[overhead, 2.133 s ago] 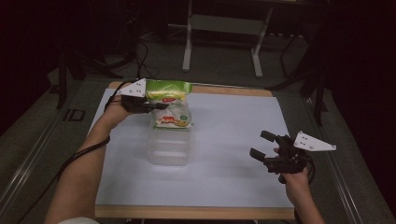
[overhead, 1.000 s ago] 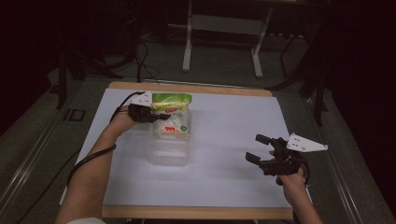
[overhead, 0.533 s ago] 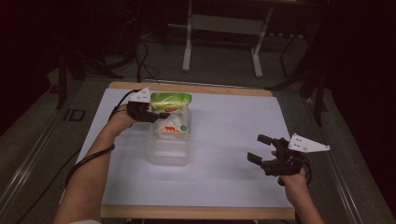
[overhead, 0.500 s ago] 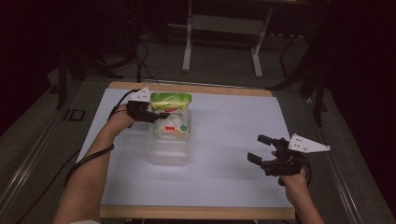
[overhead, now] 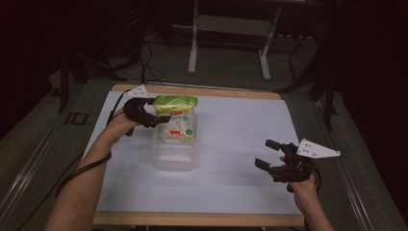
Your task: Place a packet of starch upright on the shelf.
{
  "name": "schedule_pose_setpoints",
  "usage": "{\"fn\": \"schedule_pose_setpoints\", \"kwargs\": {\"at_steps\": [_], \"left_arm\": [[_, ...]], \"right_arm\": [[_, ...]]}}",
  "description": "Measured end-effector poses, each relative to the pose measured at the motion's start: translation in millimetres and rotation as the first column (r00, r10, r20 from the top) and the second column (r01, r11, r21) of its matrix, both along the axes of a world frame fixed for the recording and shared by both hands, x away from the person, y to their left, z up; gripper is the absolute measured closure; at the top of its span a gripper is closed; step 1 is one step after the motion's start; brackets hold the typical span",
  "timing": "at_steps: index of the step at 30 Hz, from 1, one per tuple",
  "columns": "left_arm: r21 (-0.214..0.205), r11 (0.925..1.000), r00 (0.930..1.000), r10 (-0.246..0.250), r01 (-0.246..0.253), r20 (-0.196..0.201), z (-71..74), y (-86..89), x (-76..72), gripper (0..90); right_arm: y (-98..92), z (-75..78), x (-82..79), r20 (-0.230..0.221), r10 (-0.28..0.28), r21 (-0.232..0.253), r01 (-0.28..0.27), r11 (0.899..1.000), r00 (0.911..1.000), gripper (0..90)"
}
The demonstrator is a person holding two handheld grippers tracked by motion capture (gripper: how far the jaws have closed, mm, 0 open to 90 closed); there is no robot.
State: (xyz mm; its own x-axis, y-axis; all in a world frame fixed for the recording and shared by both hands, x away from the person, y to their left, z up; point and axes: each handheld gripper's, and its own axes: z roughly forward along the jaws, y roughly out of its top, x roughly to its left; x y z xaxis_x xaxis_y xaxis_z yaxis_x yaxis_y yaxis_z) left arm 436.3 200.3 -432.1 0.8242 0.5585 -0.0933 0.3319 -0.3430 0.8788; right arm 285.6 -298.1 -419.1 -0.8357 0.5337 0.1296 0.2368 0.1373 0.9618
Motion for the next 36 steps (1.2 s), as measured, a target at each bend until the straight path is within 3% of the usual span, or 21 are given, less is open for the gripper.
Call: {"fn": "schedule_pose_setpoints", "kwargs": {"at_steps": [6, 17, 21, 23, 27, 30, 36], "left_arm": [[-0.046, 0.9974, 0.9984, 0.054, -0.055, -0.014, 3.1, 5.8, -13.1, 0.0], [-0.035, 0.9859, 0.9865, 0.164, -0.163, 0.000, 2.5, 7.9, -39.5, 0.0], [-0.034, 0.9834, 0.9836, 0.179, -0.178, 0.023, 2.5, 8.6, -53.7, 0.0], [-0.027, 0.9828, 0.9830, 0.183, -0.183, 0.015, 2.0, 8.0, -60.7, 0.0], [-0.047, 0.9827, 0.9832, 0.181, -0.179, 0.026, 2.1, 7.0, -81.2, 0.0], [-0.054, 0.9855, 0.9849, 0.164, -0.161, 0.057, 0.8, 4.7, -95.9, 0.0], [-0.032, 0.9887, 0.9855, 0.149, -0.147, 0.082, 0.3, -3.0, -118.2, 0.0]], "right_arm": [[-0.9, 0.4, -0.9, 0.005, -0.012, -0.012, 0.012, 1.000, 0.9999, 14.2], [-2.7, -2.1, -3.8, 0.017, -0.040, -0.029, 0.040, 0.999, 0.9991, 14.2], [-3.4, -2.8, -4.6, 0.017, -0.040, -0.033, 0.040, 0.999, 0.9991, 14.2], [-3.7, -3.6, -4.8, 0.018, -0.040, -0.033, 0.041, 0.999, 0.9990, 14.2], [-4.1, -4.9, -5.4, 0.012, -0.041, -0.037, 0.042, 0.998, 0.9991, 14.2], [-4.6, -6.0, -6.2, 0.011, -0.042, -0.042, 0.043, 0.998, 0.9990, 14.2], [-5.0, -8.1, -6.8, 0.007, -0.043, -0.047, 0.043, 0.998, 0.9991, 14.2]]}}
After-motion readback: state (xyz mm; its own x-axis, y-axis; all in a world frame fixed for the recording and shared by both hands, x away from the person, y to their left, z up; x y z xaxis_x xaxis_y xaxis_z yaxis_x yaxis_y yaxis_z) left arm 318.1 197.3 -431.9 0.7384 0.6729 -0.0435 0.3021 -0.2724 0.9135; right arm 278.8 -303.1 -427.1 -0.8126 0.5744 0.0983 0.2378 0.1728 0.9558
